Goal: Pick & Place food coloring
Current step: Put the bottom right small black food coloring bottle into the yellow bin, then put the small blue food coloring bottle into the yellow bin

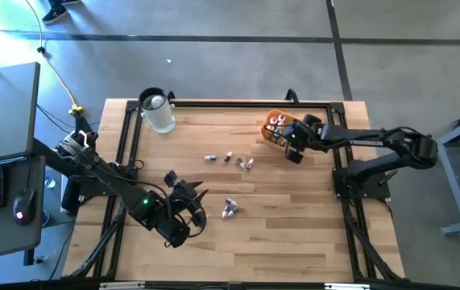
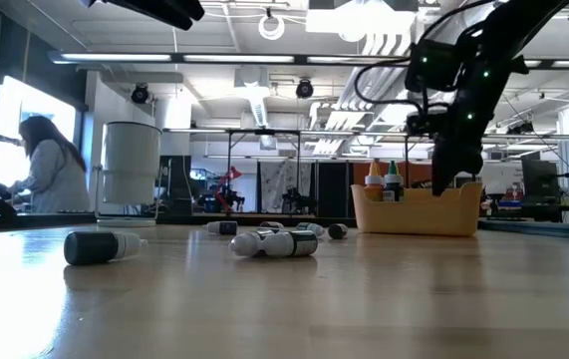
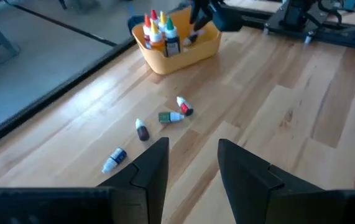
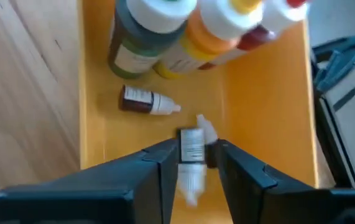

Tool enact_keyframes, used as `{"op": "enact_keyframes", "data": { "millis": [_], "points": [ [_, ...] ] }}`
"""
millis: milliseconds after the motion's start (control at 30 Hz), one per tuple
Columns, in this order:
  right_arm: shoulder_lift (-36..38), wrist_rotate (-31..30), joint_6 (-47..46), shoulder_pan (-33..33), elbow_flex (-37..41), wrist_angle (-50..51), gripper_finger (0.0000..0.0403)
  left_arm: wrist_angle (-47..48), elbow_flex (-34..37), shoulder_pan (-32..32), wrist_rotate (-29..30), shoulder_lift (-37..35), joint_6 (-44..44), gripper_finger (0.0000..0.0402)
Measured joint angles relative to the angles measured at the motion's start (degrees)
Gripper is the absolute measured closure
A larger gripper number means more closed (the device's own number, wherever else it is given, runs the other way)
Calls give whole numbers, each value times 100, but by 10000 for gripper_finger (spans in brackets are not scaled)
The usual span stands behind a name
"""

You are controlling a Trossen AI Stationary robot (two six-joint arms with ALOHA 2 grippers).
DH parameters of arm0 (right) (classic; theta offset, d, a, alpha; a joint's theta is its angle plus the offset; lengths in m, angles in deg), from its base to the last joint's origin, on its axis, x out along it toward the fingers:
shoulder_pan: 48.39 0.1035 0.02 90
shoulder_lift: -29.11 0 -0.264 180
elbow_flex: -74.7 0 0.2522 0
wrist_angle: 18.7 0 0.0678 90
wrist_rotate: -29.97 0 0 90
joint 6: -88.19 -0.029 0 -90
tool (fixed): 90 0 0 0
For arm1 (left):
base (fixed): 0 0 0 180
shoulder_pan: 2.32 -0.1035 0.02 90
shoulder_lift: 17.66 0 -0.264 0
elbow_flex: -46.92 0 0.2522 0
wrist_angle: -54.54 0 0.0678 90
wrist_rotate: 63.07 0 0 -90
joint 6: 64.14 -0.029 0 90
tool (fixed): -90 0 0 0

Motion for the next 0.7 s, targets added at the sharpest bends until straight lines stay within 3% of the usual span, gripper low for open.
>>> {"op": "enact_keyframes", "data": {
  "millis": [133, 400, 700],
  "points": [
    [-128, 244, 162, -26, 2, -259, 273, 0, 0, 0, -230, 0, 0, 266],
    [128, -41, -14, 582, -275, -216, 247, -85, -7, 2, -1020, 232, 167, 266],
    [267, 710, -826, 1904, -778, -834, 258, -90, -7, -193, -3108, 754, 1554, 266]
  ]
}}
